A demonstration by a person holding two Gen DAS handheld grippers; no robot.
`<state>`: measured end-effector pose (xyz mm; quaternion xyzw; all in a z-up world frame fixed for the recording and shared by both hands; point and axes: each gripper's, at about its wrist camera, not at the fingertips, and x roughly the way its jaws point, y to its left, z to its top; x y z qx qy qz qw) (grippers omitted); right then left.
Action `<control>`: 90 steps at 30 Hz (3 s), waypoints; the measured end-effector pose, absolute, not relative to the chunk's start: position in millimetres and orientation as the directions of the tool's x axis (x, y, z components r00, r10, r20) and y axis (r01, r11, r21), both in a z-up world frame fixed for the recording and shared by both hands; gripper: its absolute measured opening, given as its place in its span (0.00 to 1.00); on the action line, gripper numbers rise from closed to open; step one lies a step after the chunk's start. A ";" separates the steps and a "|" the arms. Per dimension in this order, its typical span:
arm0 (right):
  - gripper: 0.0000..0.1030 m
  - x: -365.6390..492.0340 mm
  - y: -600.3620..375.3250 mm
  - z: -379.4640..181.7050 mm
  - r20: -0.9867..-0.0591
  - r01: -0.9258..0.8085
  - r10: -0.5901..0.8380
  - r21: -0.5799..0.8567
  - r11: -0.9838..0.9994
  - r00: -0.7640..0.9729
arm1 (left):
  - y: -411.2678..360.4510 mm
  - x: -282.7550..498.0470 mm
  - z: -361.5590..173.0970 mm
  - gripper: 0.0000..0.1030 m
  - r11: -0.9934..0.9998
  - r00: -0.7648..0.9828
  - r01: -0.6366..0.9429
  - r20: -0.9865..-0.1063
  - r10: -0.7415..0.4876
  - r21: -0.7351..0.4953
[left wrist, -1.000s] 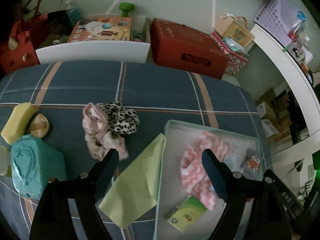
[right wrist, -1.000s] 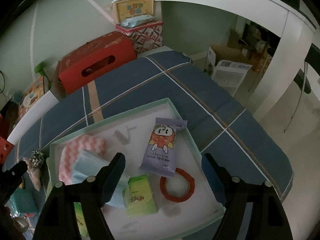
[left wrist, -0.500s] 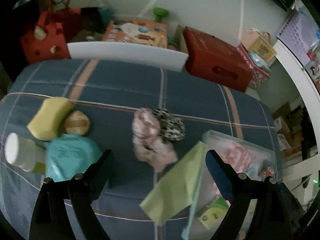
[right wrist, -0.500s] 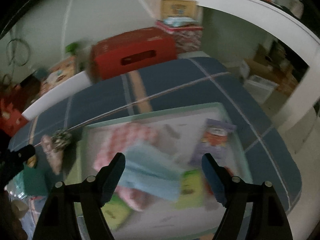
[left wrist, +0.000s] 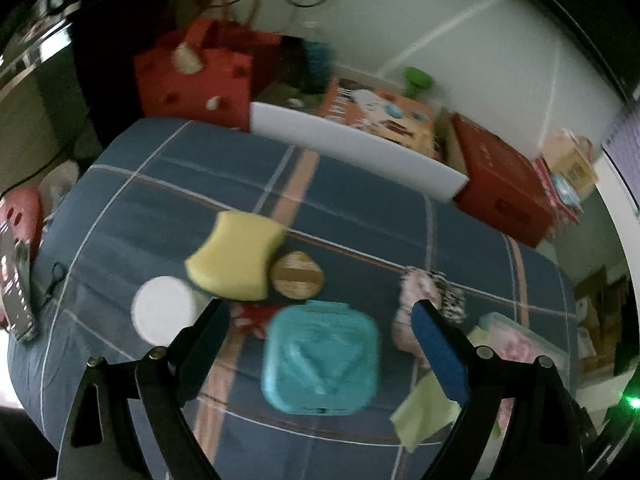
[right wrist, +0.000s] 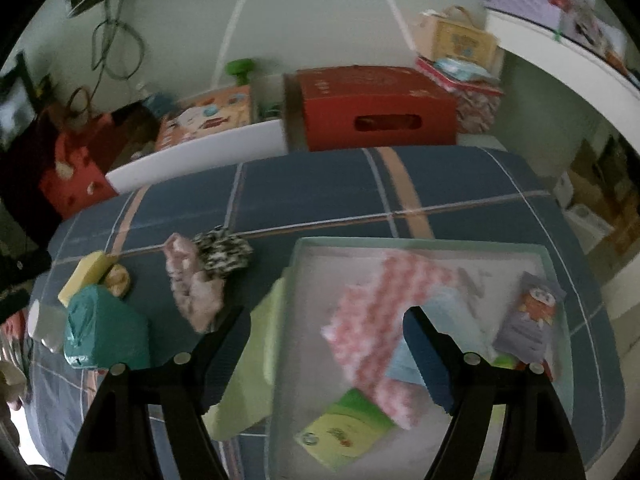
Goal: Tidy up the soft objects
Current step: 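Withdraw both grippers from the tray toward the pile, then grasp the yellow sponge with the left gripper while the right grasps the pink cloth, then carry the sponge and pink cloth into the tray and open both grippers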
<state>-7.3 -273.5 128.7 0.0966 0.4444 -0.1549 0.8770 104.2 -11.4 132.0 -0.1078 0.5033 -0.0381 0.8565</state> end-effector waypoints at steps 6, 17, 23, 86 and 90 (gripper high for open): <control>0.79 6.7 -241.3 123.2 -0.819 0.303 -0.170 0.004 0.953 0.548 | 20.1 104.0 128.7 0.90 0.963 0.489 -0.101 -0.856 -0.169 -0.248; 0.79 30.7 -211.0 121.1 -0.807 0.246 -0.135 0.012 0.969 0.575 | 51.3 113.3 127.3 0.90 0.961 0.478 -0.126 -0.864 -0.159 -0.246; 0.79 51.5 -212.9 107.1 -0.827 0.263 -0.046 0.125 0.957 0.561 | 58.9 141.8 116.2 0.89 0.972 0.413 -0.082 -0.895 -0.168 -0.220; 0.12 -10.8 -324.9 150.6 -0.772 0.492 -0.151 0.230 0.840 0.617 | -122.4 154.2 156.4 0.58 0.899 0.205 0.362 -0.919 -0.336 -0.247; 0.12 -31.5 -364.1 148.5 -0.787 0.583 -0.202 0.232 0.779 0.583 | -166.6 141.1 148.8 0.58 0.868 0.162 0.428 -0.923 -0.348 -0.252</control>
